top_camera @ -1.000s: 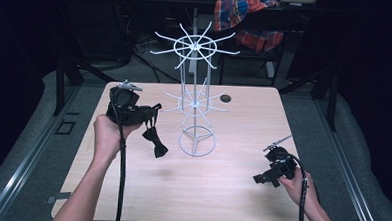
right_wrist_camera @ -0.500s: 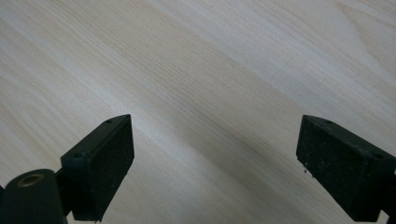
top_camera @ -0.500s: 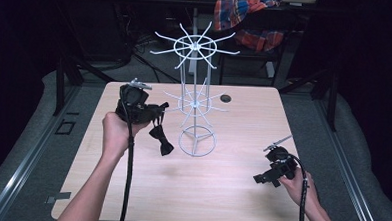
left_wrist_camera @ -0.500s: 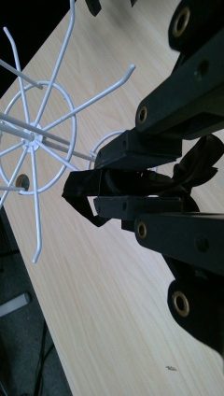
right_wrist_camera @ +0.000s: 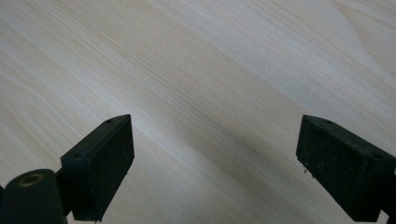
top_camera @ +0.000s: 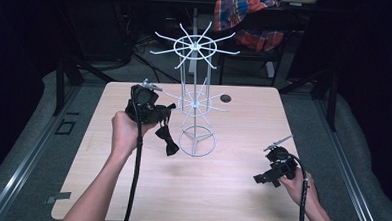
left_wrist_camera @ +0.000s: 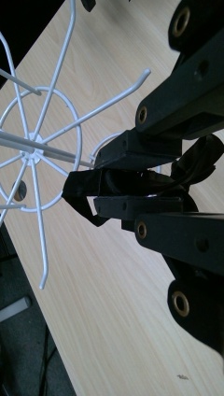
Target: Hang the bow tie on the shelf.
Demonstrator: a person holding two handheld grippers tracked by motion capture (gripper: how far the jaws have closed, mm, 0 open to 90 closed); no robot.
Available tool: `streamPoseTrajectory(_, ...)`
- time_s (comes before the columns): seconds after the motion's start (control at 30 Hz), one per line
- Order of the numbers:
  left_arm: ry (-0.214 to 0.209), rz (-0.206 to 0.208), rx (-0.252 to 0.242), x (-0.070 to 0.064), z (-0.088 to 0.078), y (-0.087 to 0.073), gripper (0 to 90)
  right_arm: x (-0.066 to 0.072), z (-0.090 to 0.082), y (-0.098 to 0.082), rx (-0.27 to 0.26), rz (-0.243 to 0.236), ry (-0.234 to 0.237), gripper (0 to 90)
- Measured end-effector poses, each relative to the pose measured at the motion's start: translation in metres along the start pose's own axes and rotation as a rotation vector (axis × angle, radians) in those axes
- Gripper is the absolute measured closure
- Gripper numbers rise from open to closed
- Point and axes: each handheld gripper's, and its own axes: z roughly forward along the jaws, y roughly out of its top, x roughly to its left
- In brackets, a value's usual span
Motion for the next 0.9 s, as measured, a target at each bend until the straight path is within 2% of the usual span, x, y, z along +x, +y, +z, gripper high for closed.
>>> streamPoseTrajectory(0.4,-0.02,0.024,0.005,-0.01,0.014,0.003,76.3,0.0,0.0,-0.001,-0.008,0.004,0.011,10.9)
streamPoseTrajectory(0.43,-0.022,0.025,0.005,-0.01,0.015,0.003,76.3,0.0,0.0,-0.001,-0.023,0.013,0.001,10.9)
streamPoseTrajectory(0.53,-0.025,0.025,0.008,-0.011,0.018,0.003,76.3,0.0,0.0,-0.001,-0.02,0.011,0.001,10.9)
streamPoseTrajectory(0.9,-0.025,0.027,0.039,-0.011,0.031,-0.007,76.3,0.0,0.0,0.0,-0.006,0.002,0.011,10.9)
